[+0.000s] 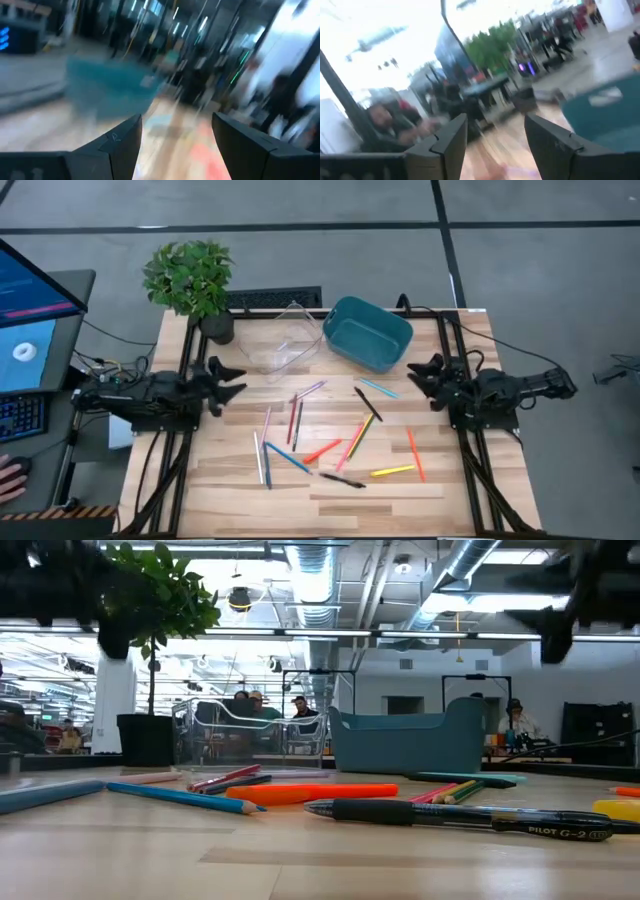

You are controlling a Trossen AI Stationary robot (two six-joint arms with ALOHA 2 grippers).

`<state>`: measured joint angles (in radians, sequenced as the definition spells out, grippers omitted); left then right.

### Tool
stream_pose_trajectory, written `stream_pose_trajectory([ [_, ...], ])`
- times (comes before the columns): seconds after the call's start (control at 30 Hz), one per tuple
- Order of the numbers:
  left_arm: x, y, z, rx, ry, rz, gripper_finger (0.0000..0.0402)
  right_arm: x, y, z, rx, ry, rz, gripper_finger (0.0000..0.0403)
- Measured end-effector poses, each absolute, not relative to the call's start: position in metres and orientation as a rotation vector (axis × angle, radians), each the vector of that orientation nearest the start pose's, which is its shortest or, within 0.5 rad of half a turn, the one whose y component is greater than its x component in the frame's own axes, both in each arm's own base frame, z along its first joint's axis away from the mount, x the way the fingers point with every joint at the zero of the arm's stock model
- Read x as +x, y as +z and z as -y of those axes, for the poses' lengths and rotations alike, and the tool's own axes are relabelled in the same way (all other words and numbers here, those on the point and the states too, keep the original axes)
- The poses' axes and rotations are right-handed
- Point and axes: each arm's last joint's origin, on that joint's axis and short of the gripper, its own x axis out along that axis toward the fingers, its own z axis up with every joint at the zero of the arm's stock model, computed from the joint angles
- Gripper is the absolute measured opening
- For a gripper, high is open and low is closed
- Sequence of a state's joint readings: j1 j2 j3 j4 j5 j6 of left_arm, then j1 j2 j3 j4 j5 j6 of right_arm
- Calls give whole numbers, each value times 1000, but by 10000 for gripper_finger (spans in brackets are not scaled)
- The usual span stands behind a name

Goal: Sort pens & pencils
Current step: Put the light pink pen into the transparent bin

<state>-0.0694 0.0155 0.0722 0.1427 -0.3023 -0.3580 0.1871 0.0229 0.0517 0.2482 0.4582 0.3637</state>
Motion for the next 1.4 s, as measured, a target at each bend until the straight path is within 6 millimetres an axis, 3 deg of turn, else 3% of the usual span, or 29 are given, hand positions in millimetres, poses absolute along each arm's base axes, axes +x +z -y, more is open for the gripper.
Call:
stream_pose_trajectory([
  [0.13,79,245,-4,-451,166,455,233,74,247,-1,406,-209,451,221],
  [0.27,79,294,-4,-468,174,402,233,62,293,2,304,-266,472,221],
  [0.43,110,339,-1,-557,264,-12,233,71,335,3,226,-400,207,221],
  [0.6,143,355,2,-696,448,-510,233,94,363,0,219,-472,-144,221],
  [0.7,164,345,4,-772,623,-733,233,104,370,-2,258,-518,-311,221],
  [0.8,186,324,5,-841,775,-831,233,113,368,-4,314,-572,-417,221],
  [0.97,216,271,11,-879,807,-953,233,119,356,-7,398,-604,-538,221],
  [1.17,225,202,18,-949,892,-970,233,120,349,-9,441,-591,-637,221],
  [1.4,235,155,29,-952,876,-1005,233,118,350,-8,443,-582,-622,221],
])
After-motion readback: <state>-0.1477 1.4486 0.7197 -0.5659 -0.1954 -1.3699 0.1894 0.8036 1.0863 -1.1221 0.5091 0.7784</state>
